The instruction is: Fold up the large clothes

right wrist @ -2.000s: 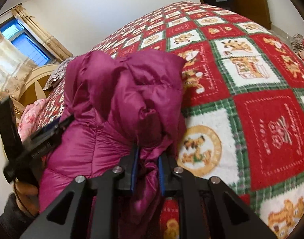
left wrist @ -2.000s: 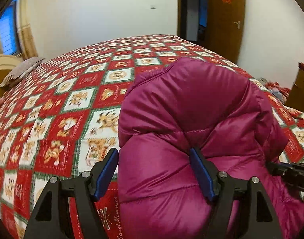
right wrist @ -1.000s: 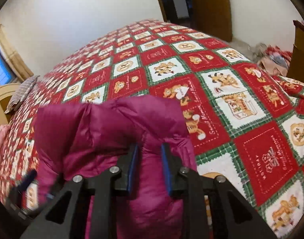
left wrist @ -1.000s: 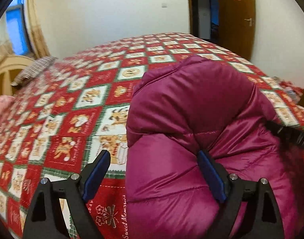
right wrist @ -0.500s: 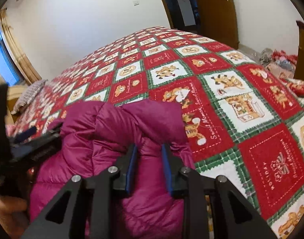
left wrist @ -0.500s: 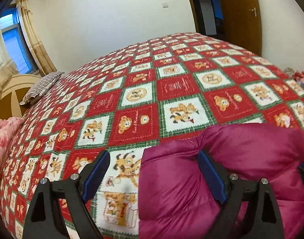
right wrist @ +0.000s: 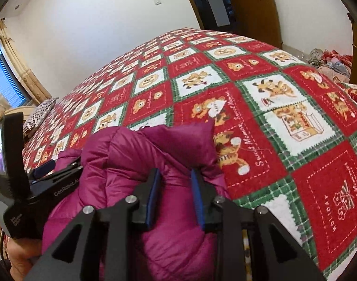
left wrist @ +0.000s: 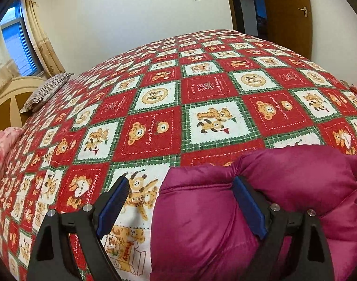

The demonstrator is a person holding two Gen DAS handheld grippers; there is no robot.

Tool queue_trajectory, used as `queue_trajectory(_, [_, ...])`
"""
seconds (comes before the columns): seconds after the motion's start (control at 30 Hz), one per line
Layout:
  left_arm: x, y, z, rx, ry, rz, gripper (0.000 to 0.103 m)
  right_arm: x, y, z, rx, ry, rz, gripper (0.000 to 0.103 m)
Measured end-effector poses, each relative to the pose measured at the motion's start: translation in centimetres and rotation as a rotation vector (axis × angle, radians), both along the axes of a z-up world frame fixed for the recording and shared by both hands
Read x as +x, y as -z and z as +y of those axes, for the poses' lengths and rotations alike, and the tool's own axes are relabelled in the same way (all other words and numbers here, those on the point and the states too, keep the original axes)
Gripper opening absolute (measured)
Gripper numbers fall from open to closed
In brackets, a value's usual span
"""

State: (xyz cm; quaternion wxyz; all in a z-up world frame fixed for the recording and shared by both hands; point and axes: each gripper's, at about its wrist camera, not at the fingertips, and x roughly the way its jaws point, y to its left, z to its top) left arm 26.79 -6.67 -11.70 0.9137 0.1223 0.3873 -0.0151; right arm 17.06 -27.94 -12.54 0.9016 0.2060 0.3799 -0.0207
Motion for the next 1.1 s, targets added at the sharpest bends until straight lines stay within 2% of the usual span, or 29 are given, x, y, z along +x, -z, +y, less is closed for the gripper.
queue_trajectory(0.17, [-1.1,-1.5,1.1,-0.048,0.045,0.014,0.091,0.0,0.0,-0.1,-0.004,-0.001,0.001,0.030])
queue_trajectory(0.27, [-3.7,-3.7,2.7,-0.091,0.072,0.017,0.090,-0.1,0.0,0.0,-0.003,0.000,0.005,0.030])
queue_trajectory(0.37, [-7.2,-5.6,5.0,-0.179,0.084,0.016,0.090,-0.1,-0.2,0.1,-0.018,0.002,0.005,0.030])
queue_trajectory(0.43, [-9.0,-5.6,6.3,-0.243,0.061,0.040,0.090,0.0,-0.2,-0.1,-0.003,0.002,0.010,0.030])
queue_trajectory(0.5, [-9.9,-4.2,6.5,-0.291,0.042,0.093,0.090,0.1,-0.5,-0.2,0.006,-0.006,0.028,0.031])
queue_trajectory(0.57, [-9.8,-2.9,6.0,-0.276,0.031,0.127,0.090,-0.8,-1.8,-0.4,0.025,-0.006,0.007,0.035])
queue_trajectory(0.7, [-10.1,-2.6,5.2,-0.236,0.023,0.092,0.090,-4.9,-4.7,-0.3,0.042,-0.026,-0.080,0.041])
queue_trajectory(0.77, [-10.1,-2.6,4.7,-0.206,0.030,0.080,0.090,-6.9,-5.3,0.3,0.015,-0.042,-0.104,0.048])
queue_trajectory(0.87, [-10.1,-2.4,4.6,-0.190,0.029,0.073,0.090,-8.0,-4.1,1.2,-0.057,-0.030,-0.068,0.050])
queue_trajectory(0.9, [-10.3,-2.4,4.6,-0.191,0.024,0.069,0.090,-7.9,-3.3,1.3,-0.051,-0.030,-0.049,0.050])
queue_trajectory(0.97, [-10.4,-2.2,4.5,-0.184,0.020,0.063,0.090,-7.6,-1.4,0.9,0.022,-0.024,-0.023,0.051])
queue_trajectory(1.1, [-10.3,-1.9,4.3,-0.175,0.011,0.061,0.090,-7.5,0.0,0.4,0.070,0.001,-0.026,0.056])
